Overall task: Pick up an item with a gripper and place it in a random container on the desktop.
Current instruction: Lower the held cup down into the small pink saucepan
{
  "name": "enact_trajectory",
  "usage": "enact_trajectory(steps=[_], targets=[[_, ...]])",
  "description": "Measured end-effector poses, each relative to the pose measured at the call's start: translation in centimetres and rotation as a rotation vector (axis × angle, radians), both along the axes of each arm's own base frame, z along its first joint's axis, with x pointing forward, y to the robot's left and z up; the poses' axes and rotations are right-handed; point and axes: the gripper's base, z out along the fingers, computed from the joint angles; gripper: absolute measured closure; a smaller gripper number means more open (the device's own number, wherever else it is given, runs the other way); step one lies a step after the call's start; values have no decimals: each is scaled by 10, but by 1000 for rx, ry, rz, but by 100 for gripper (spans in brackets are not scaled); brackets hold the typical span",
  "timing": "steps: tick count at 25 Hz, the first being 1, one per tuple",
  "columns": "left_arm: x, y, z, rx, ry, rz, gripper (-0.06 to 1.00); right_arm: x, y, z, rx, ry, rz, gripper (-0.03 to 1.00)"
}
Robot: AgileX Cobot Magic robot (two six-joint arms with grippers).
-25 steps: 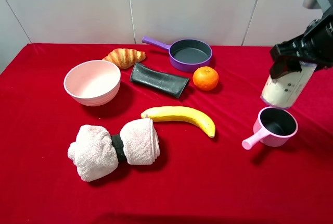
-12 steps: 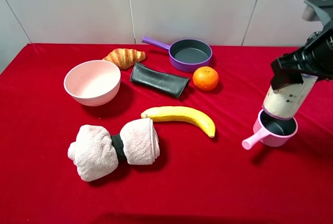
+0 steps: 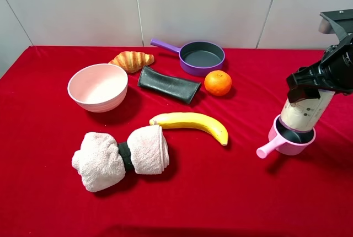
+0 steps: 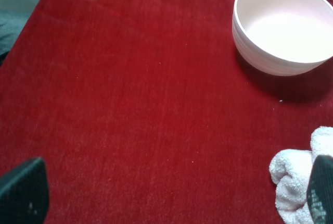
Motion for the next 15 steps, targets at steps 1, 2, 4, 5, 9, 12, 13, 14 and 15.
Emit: enact_trajectory(steps=[1, 2, 4, 5, 9, 12, 13, 14, 15], targets=[[0, 0, 0, 0, 0, 0, -5, 0, 0, -1, 1, -6, -1, 51], [0, 0, 0, 0, 0, 0, -5, -1, 0, -4, 0, -7, -1, 51], [0, 0, 0, 0, 0, 0, -5, -2, -1, -6, 0, -9, -1, 51], [0, 0, 0, 0, 0, 0, -5, -3, -1, -7, 0, -10, -1, 51], [0, 0, 0, 0, 0, 0, -5, -3, -1, -9, -1, -11, -1, 51], [0, 0, 0, 0, 0, 0, -5, -1, -1, -10, -6, -13, 2, 51], [0, 0, 0, 0, 0, 0, -5, -1, -1, -11, -6, -13, 2, 51], [0, 0, 0, 0, 0, 0, -5, -1, -1, -12, -5, -16, 1, 51], [0, 0, 0, 0, 0, 0, -5, -1, -1, -14, -3, -21, -1, 51]])
